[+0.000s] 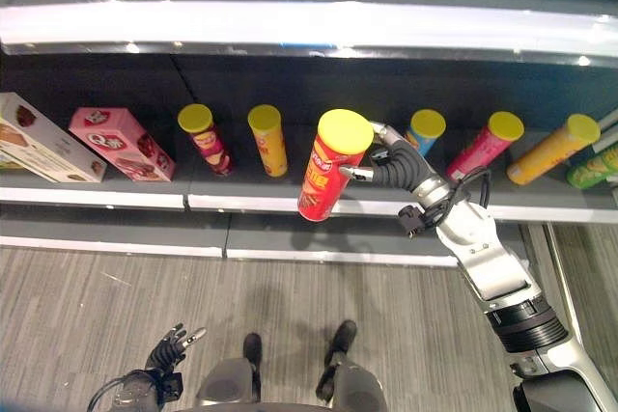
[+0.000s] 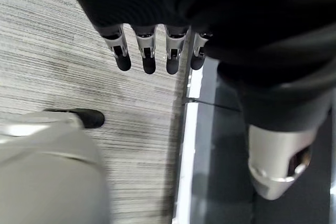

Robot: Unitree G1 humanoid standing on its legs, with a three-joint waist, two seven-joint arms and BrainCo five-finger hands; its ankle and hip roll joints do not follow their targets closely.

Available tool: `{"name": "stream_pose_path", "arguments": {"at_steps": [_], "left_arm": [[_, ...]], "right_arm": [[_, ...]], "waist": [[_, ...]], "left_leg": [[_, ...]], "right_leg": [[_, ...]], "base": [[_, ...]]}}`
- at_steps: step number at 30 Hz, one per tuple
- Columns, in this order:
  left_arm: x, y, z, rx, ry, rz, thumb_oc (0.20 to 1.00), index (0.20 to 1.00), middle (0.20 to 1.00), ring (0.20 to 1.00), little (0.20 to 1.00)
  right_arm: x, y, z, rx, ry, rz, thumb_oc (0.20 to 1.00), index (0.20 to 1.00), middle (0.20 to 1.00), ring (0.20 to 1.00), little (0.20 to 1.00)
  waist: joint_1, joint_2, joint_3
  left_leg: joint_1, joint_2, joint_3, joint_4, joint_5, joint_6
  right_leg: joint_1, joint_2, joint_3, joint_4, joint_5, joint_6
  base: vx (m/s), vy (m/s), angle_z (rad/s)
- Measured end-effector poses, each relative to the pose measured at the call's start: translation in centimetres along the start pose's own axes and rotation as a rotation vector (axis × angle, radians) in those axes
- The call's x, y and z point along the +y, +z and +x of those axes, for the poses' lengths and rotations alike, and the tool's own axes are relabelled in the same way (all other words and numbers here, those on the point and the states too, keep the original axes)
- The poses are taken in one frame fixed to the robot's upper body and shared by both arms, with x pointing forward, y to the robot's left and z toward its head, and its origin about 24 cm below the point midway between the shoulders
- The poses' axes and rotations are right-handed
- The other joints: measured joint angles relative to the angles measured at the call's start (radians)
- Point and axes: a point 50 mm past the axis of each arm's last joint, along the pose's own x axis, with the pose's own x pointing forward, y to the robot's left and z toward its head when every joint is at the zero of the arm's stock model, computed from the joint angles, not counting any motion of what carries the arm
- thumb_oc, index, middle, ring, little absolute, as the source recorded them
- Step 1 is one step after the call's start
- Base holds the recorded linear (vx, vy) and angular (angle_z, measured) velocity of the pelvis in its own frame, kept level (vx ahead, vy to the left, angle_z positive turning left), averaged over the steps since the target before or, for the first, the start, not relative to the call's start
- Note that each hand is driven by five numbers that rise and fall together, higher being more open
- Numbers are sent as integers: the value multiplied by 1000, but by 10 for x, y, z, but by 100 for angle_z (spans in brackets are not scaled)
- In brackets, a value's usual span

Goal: Put the goods on the table back onto the shelves and tidy them up.

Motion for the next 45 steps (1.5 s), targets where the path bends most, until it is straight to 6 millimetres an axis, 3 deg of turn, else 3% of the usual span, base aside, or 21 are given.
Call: {"name": "stream_pose_path", "arguments": {"at_steps": [1, 2, 4, 5, 7, 10, 12, 15, 23, 45], "left_arm": [[-7, 0, 0, -4, -25, 15, 1000, 1000, 1000, 1000, 1000], [-9, 4, 1, -16, -37, 16, 1000, 1000, 1000, 1000, 1000], [-8, 17, 2, -59, -63, 92, 1000, 1000, 1000, 1000, 1000], [-5, 40, 8, -124, -72, 142, 1000, 1000, 1000, 1000, 1000], [2, 59, 10, -186, -51, 142, 1000, 1000, 1000, 1000, 1000], [12, 90, 11, -290, -26, 168, 1000, 1000, 1000, 1000, 1000], [11, 89, 12, -286, -22, 165, 1000, 1000, 1000, 1000, 1000], [2, 86, 12, -286, -42, 149, 1000, 1000, 1000, 1000, 1000], [-7, 81, 12, -277, -59, 124, 1000, 1000, 1000, 1000, 1000], [-6, 75, 14, -250, -53, 125, 1000, 1000, 1000, 1000, 1000]], "right_arm": [[-6, -1, -2, 16, 2, -53, 200, 200, 200, 200, 200], [-11, -2, -4, 31, -4, -87, 200, 200, 200, 200, 200], [-17, 2, -2, 19, -11, -151, 200, 200, 200, 200, 200], [-27, 4, -2, 22, -41, -199, 200, 200, 200, 200, 200], [-23, 2, -1, 33, -29, -222, 200, 200, 200, 200, 200], [-32, 17, 11, -26, -26, -302, 200, 200, 200, 200, 200], [-40, 23, 16, -43, -54, -339, 200, 200, 200, 200, 200], [-55, 35, 17, -68, -101, -407, 200, 200, 200, 200, 200], [-60, 33, 15, -56, -141, -432, 200, 200, 200, 200, 200], [-60, 32, 14, -55, -147, -431, 200, 200, 200, 200, 200]], "waist": [[-22, 32, 6], [-34, 41, 18], [-35, 18, 30], [-54, 8, 60], [-44, 13, 87], [-19, 24, 139], [5, 47, 162], [-2, 66, 184], [-6, 65, 194], [-21, 65, 194]], "left_leg": [[4, 28, 3, -44, 7, 1], [10, 26, 8, -66, 34, -6], [-15, -34, 38, -82, 51, 28], [-58, -87, 45, -66, 56, 55], [-79, -113, 45, -23, 45, 74], [-144, -122, 46, 48, 21, 88], [-152, -121, 41, 56, 21, 88], [-183, -119, 11, 80, 21, 88], [-217, -114, -12, 92, 24, 86], [-185, -123, -7, 92, 28, 88]], "right_leg": [[-11, 0, -6, 30, -17, 21], [-21, -12, 2, 49, -22, 28], [-135, -83, 59, 162, -21, 50], [-190, -140, 86, 202, -19, 57], [-197, -168, 101, 212, -9, 70], [-232, -188, 106, 211, 3, 74], [-234, -188, 105, 211, 8, 74], [-240, -194, 76, 227, -1, 69], [-262, -196, 57, 248, -11, 65], [-247, -211, 67, 276, -16, 68]], "base": [[-212, 179, 12], [-277, 215, -11], [-148, 78, -26], [-199, 61, 5], [-219, 48, 7], [-89, 9, 4], [-103, -4, 6], [-118, -39, 20], [-28, -27, 10], [-3, 4, -1]]}}
